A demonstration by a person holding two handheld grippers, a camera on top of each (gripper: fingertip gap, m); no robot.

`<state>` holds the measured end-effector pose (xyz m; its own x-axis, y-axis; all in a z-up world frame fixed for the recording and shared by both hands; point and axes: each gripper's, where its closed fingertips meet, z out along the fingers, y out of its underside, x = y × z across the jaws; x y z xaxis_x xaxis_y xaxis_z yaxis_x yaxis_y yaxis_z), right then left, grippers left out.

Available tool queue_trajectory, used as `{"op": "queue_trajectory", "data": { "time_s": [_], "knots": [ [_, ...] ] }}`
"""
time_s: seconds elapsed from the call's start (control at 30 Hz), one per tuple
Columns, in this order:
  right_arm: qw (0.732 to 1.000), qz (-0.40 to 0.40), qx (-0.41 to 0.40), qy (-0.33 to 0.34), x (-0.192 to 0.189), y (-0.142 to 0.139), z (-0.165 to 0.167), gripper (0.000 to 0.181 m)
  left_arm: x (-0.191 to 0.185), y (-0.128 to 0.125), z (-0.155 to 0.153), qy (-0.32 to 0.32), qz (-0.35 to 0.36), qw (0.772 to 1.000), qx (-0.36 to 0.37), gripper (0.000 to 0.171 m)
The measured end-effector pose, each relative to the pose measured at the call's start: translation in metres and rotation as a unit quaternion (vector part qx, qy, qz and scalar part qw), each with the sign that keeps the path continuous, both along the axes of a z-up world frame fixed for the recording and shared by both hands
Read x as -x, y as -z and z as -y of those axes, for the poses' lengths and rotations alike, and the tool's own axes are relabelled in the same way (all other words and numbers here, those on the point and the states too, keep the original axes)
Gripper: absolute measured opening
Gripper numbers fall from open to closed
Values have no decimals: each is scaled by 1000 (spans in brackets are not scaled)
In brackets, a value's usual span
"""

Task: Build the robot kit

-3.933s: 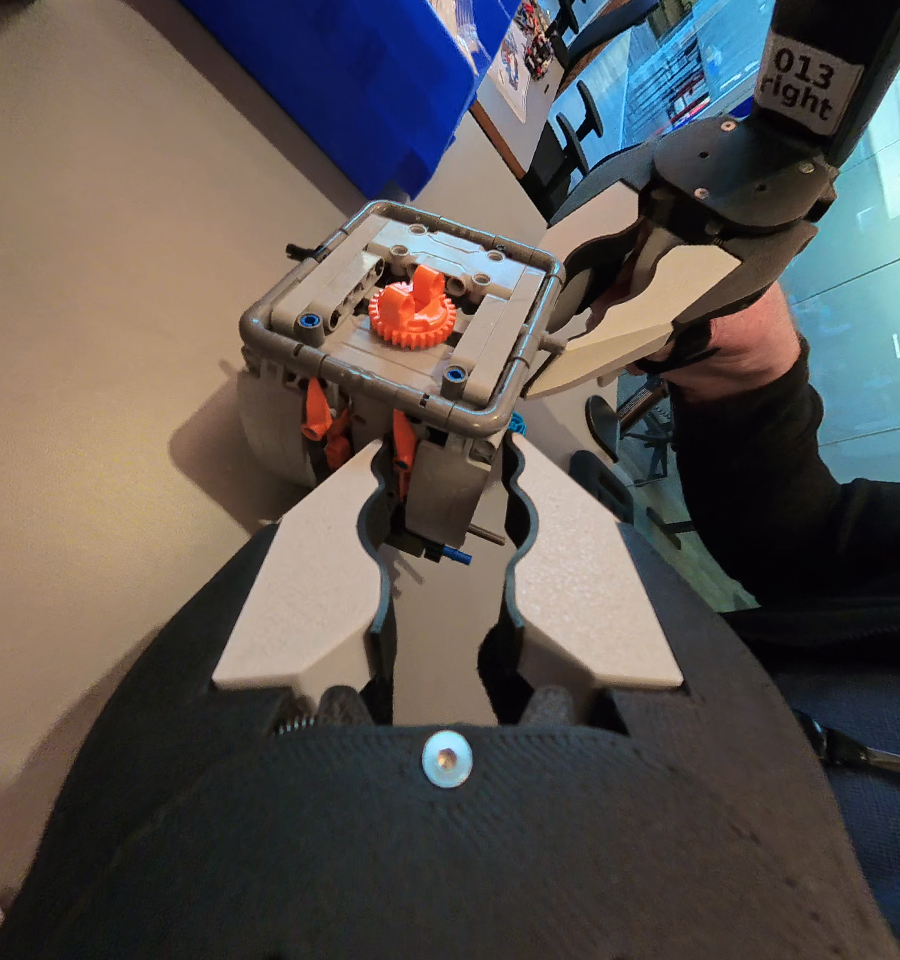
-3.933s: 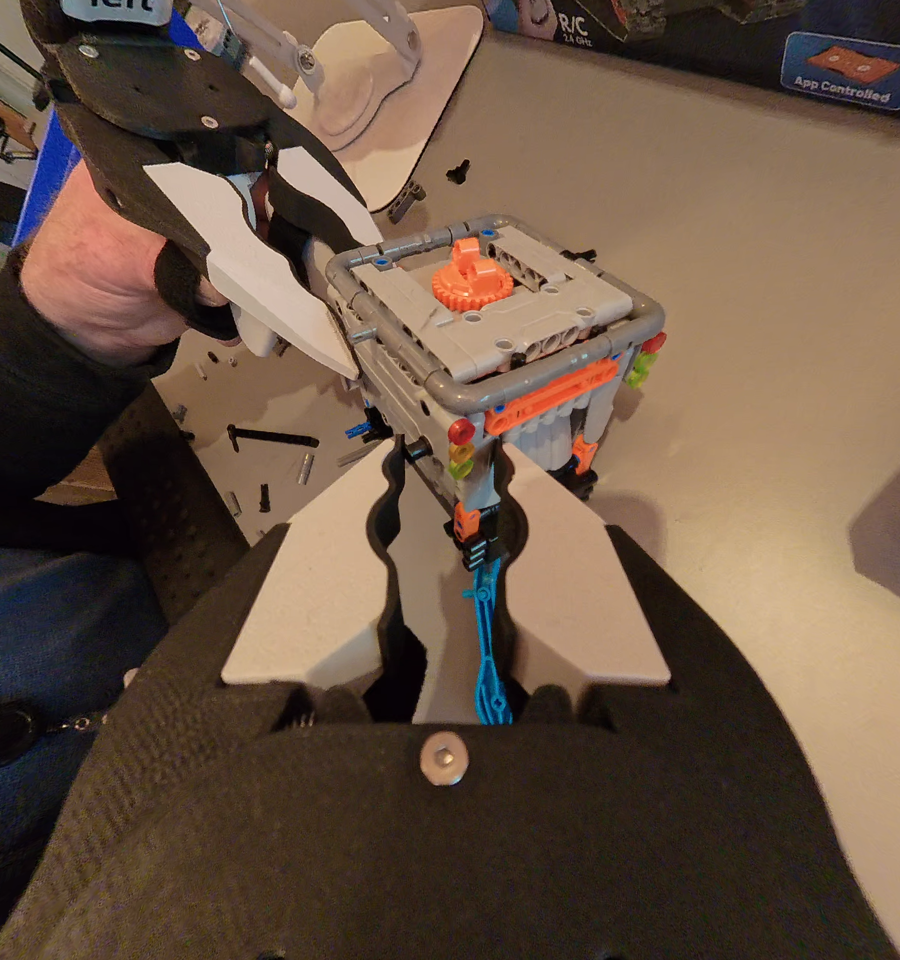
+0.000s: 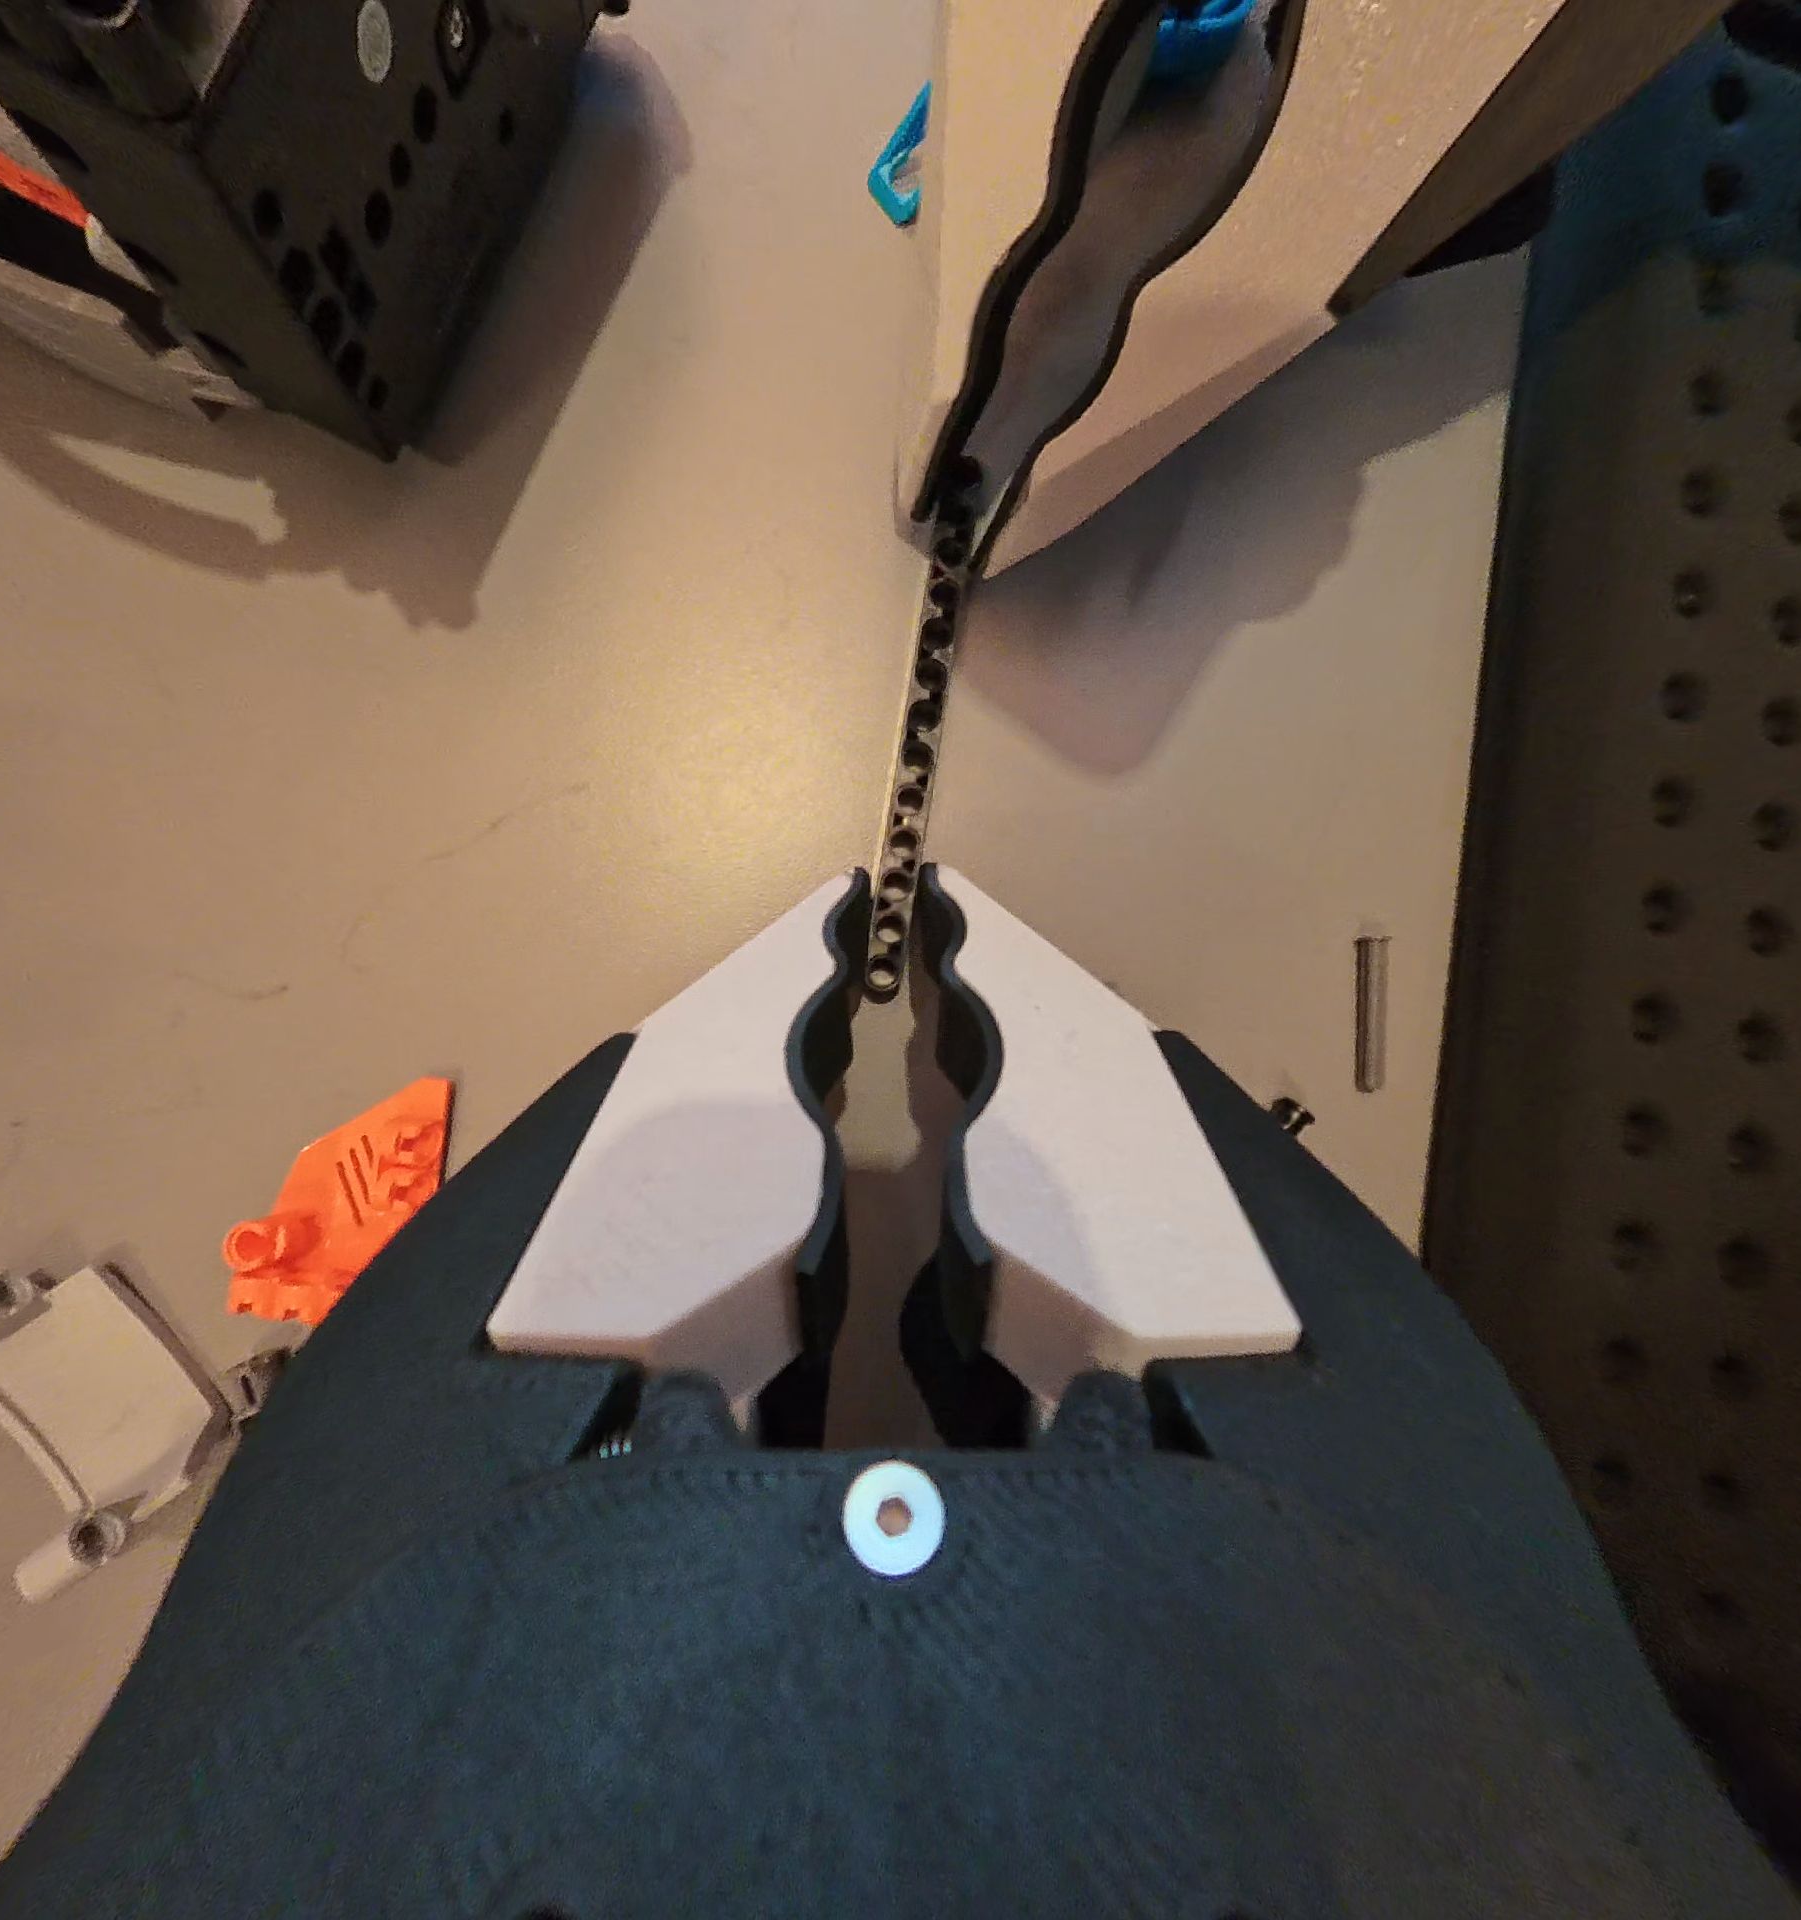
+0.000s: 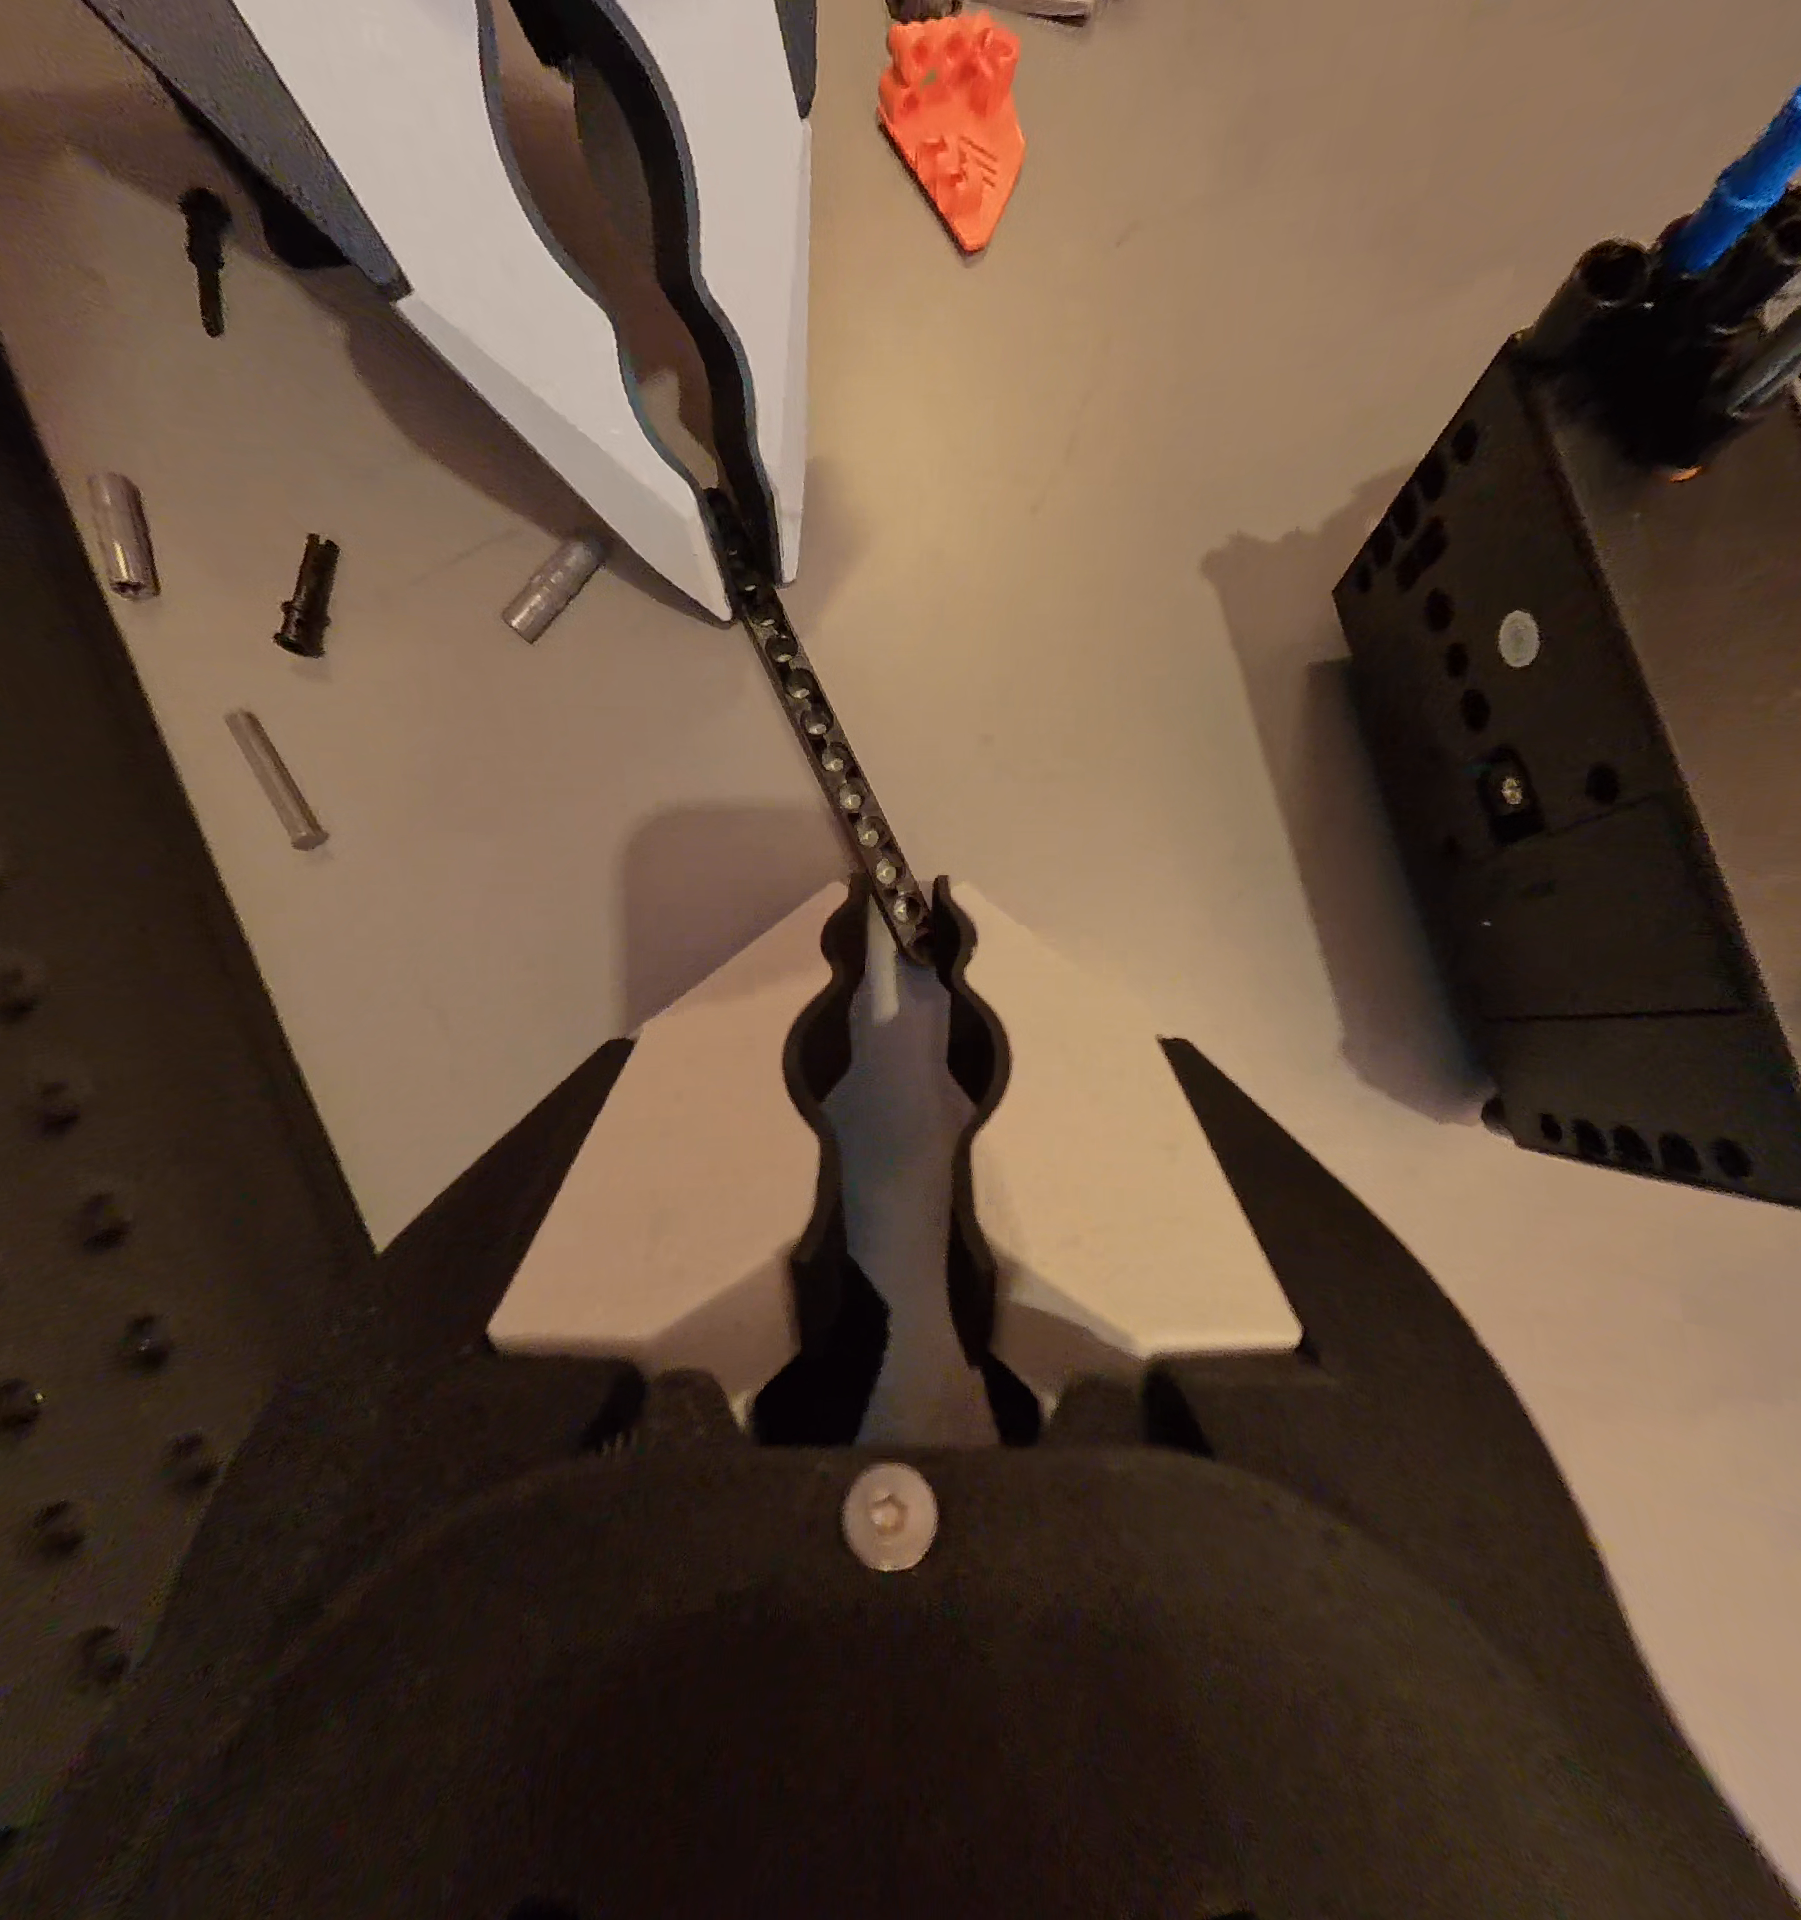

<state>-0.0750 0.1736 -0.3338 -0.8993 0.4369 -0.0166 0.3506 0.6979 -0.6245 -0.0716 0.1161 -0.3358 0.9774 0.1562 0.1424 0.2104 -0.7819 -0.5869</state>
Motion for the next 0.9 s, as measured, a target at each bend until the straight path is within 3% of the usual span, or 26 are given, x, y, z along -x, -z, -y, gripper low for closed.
{"op": "queue_trajectory", "data": {
  "time_s": [0.17,0.4,0.9],
  "knots": [
    [1000,-1,6,-4,-3,0,1,7,0,0,1,2,-3,1000,-2,8],
    [1000,-5,13,0,-3,-4,-1,6,2,-6,6,-26,25,999,-20,23],
    [999,-15,37,18,-1,-14,-5,6,5,-5,11,-39,19,999,-27,23]
  ]
}}
